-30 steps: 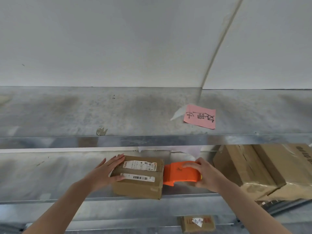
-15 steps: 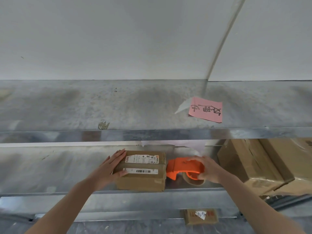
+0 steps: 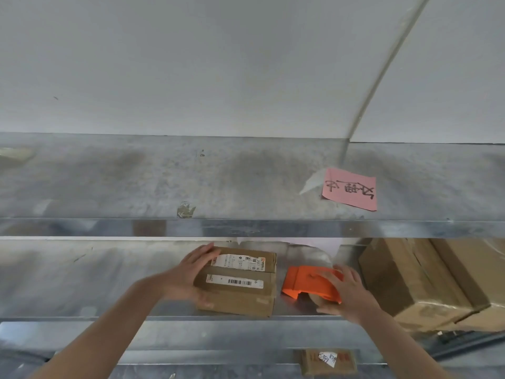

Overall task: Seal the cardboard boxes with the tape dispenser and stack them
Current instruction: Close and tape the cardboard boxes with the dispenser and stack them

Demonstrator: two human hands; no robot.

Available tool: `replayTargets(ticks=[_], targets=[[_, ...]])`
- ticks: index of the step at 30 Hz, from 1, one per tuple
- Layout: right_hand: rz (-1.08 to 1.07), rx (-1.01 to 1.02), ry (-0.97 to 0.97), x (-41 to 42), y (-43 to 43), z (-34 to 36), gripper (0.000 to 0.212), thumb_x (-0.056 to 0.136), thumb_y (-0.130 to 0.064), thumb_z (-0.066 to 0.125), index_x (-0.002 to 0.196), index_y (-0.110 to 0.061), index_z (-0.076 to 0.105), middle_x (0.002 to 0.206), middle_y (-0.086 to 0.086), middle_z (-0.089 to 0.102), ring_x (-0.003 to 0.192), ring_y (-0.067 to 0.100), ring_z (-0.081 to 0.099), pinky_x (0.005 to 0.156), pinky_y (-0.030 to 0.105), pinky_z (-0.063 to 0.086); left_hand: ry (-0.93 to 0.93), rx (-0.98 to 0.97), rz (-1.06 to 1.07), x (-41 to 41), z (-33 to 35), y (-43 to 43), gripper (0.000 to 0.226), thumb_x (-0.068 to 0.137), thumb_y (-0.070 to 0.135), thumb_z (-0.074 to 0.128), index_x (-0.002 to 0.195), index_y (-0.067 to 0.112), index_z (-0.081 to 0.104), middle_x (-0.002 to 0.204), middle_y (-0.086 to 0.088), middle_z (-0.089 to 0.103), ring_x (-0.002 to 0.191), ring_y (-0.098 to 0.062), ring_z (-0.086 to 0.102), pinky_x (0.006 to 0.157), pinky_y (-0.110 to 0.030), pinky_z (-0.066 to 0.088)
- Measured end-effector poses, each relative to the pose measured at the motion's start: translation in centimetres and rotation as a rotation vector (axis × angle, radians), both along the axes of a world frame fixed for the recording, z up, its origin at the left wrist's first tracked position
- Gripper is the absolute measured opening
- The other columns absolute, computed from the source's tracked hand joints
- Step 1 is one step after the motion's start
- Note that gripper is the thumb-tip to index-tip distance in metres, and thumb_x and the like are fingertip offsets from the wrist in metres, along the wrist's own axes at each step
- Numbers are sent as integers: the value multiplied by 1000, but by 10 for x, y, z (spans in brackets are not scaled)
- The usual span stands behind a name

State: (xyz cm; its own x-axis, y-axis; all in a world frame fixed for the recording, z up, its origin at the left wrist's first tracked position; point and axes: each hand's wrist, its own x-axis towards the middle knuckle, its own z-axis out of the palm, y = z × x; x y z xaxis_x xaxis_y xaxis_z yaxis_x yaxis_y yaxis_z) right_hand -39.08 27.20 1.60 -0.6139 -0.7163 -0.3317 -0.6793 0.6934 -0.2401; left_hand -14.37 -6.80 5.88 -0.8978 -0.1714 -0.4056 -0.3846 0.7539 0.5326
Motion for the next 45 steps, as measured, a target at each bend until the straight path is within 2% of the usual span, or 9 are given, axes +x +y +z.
replayTargets(ticks=[3,8,16,21,25,32,36,41,45], targets=[[4,-147,35,17,-3,12,96,60,-89,44,144,-52,18,155,-7,9,147,25,2,116,45,27,79,-117,-33,7,-7,-2,113,66,54,78,149,42,2,147,31,-18,138,3,-19,119,-34,9],[1,-433,-86,64,-37,32,78,72,-72,63,138,-57,25,142,-26,21,141,12,25,110,30,30,152,-181,83,29,-16,23,120,59,78,67,151,34,3,150,13,-4,140,-11,3,118,-32,19],[19,-433,-61,123,-72,30,94,66,-84,44,148,-50,13,157,-8,15,146,21,15,118,43,26,57,-293,119,63,-25,63,140,45,100,38,150,26,-19,156,6,-14,142,-22,-6,118,-43,17],[-27,-404,-257,161,-78,24,101,73,-69,64,151,-44,4,147,-5,26,136,19,33,110,35,35,305,-325,322,61,-31,95,90,85,60,54,152,21,7,140,-1,31,125,-16,32,105,-27,35],[14,-391,-275,165,-86,25,97,82,-54,67,152,-38,3,151,-6,26,137,17,35,111,33,35,382,-174,359,51,-39,115,74,90,43,58,149,25,17,129,4,36,115,-10,47,97,-23,44],[-83,-351,-111,106,-44,27,95,79,-47,73,153,-36,14,152,-4,31,140,19,28,113,35,30,350,-232,130,33,-36,87,107,79,58,65,149,38,-13,157,13,-19,144,-13,-21,116,-40,7],[-112,-211,118,49,-19,36,92,75,-49,73,148,-44,18,153,-6,30,138,21,28,112,35,31,255,-150,51,19,-37,77,96,85,50,63,151,29,-4,153,19,-21,141,-2,-26,122,-36,10],[-71,-59,-46,8,-7,27,107,48,-79,48,146,-44,24,157,0,20,147,25,14,117,41,24,226,-183,-140,12,-29,62,94,86,41,65,151,29,-2,154,21,-18,139,3,-25,119,-26,-3],[-33,-106,-163,-1,1,3,74,67,-53,76,132,-51,41,144,4,31,134,26,38,113,31,31,267,-280,-185,12,-35,75,82,93,54,45,149,33,-11,154,25,-21,141,3,-23,119,-28,-5]])
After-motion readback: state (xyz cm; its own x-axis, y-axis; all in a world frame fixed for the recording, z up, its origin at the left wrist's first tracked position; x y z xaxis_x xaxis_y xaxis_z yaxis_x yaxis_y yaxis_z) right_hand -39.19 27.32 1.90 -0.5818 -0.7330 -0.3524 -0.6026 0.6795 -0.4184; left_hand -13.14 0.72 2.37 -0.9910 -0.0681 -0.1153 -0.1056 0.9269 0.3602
